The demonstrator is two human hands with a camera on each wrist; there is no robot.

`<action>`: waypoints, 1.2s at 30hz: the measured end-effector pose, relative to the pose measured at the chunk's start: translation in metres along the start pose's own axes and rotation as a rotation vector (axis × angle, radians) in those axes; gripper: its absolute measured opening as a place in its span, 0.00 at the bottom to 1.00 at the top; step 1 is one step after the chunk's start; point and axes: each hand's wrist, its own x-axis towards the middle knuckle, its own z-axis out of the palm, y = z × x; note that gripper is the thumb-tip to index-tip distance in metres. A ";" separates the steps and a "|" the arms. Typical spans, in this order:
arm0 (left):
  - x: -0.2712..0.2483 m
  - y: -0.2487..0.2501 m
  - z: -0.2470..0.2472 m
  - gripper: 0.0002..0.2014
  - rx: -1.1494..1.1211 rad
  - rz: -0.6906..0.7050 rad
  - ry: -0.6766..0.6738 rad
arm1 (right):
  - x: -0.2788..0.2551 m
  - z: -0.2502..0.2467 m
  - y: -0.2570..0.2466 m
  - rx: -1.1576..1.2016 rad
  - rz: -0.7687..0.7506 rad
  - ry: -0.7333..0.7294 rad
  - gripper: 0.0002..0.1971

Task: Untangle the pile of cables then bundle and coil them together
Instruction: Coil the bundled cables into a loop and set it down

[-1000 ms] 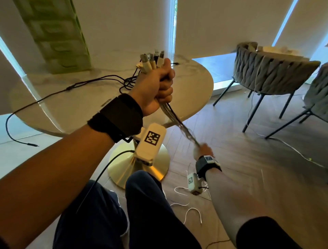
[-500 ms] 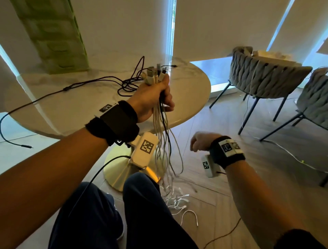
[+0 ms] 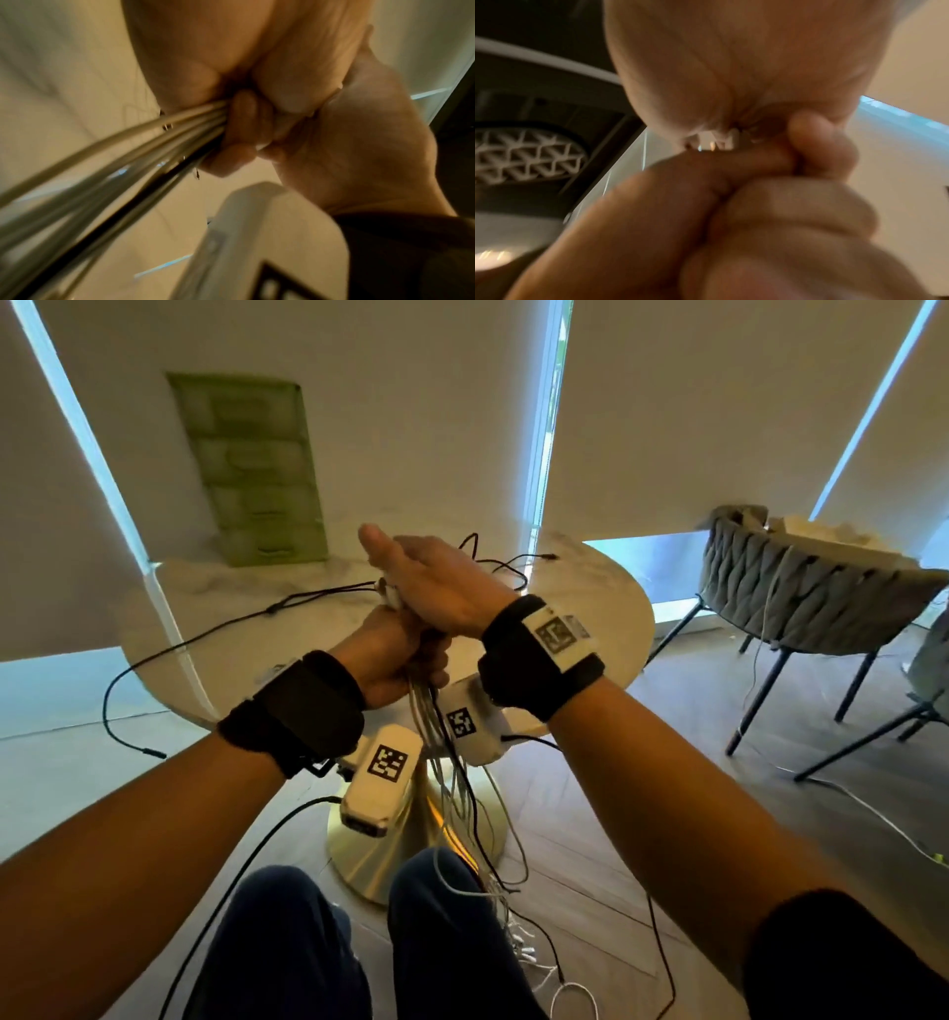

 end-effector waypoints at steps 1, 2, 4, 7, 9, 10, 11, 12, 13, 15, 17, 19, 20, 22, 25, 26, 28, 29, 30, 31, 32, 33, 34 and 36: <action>-0.002 0.003 -0.007 0.13 -0.009 0.022 0.020 | 0.004 0.007 -0.007 -0.023 -0.018 0.032 0.30; -0.002 0.006 -0.014 0.12 -0.009 0.052 0.037 | 0.008 0.012 -0.012 -0.044 -0.039 0.076 0.29; -0.004 0.013 -0.026 0.11 -0.010 0.099 0.076 | 0.013 0.018 -0.021 -0.098 -0.081 0.114 0.26; -0.002 0.018 -0.038 0.14 -0.046 0.104 0.133 | 0.020 0.018 -0.031 -0.199 -0.142 0.052 0.20; 0.002 0.021 -0.045 0.17 -0.047 0.086 0.170 | 0.026 0.011 -0.034 -0.047 -0.122 -0.052 0.24; 0.006 0.024 -0.049 0.20 -0.042 0.084 0.172 | 0.031 0.006 -0.032 0.030 -0.090 -0.102 0.28; 0.009 0.026 -0.055 0.22 -0.042 0.081 0.162 | 0.036 -0.001 -0.028 0.060 -0.059 -0.146 0.29; 0.012 0.029 -0.061 0.23 -0.050 0.074 0.153 | 0.042 -0.008 -0.023 0.018 -0.038 -0.171 0.28; 0.015 0.032 -0.069 0.22 -0.064 0.066 0.151 | 0.049 -0.014 -0.013 -0.091 -0.020 -0.177 0.25; 0.022 0.032 -0.082 0.18 -0.100 0.052 0.159 | 0.065 -0.022 0.012 -0.402 0.026 -0.194 0.21; 0.030 0.028 -0.091 0.16 -0.133 0.038 0.168 | 0.081 -0.021 0.038 -0.647 0.116 -0.290 0.18; 0.037 0.025 -0.094 0.17 -0.166 0.036 0.156 | 0.090 -0.017 0.056 -0.800 0.187 -0.384 0.18; 0.041 0.024 -0.095 0.17 -0.179 0.040 0.149 | 0.094 -0.015 0.061 -0.837 0.200 -0.398 0.19; 0.050 0.025 -0.099 0.17 -0.203 0.055 0.141 | 0.099 -0.012 0.071 -0.859 0.190 -0.375 0.21; 0.067 0.028 -0.110 0.16 -0.271 0.075 0.151 | 0.106 -0.008 0.080 -0.785 0.230 -0.350 0.22; 0.073 0.029 -0.113 0.16 -0.297 0.079 0.162 | 0.110 -0.009 0.083 -0.772 0.243 -0.348 0.20; 0.085 0.032 -0.119 0.16 -0.345 0.085 0.184 | 0.117 -0.012 0.090 -0.778 0.254 -0.335 0.15; 0.090 0.033 -0.122 0.16 -0.367 0.088 0.189 | 0.120 -0.015 0.092 -0.770 0.265 -0.322 0.12; 0.096 0.035 -0.124 0.15 -0.387 0.094 0.191 | 0.122 -0.020 0.096 -0.761 0.280 -0.308 0.09; 0.102 0.037 -0.126 0.15 -0.405 0.100 0.191 | 0.125 -0.026 0.098 -0.762 0.293 -0.297 0.07; 0.108 0.038 -0.126 0.15 -0.422 0.106 0.189 | 0.127 -0.032 0.101 -0.775 0.305 -0.294 0.06; 0.114 0.040 -0.126 0.15 -0.437 0.109 0.187 | 0.130 -0.038 0.104 -0.780 0.317 -0.295 0.04; 0.120 0.041 -0.125 0.15 -0.453 0.110 0.184 | 0.133 -0.045 0.105 -0.770 0.323 -0.288 0.03; 0.134 0.043 -0.120 0.14 -0.485 0.109 0.168 | 0.141 -0.055 0.103 -0.772 0.259 -0.163 0.02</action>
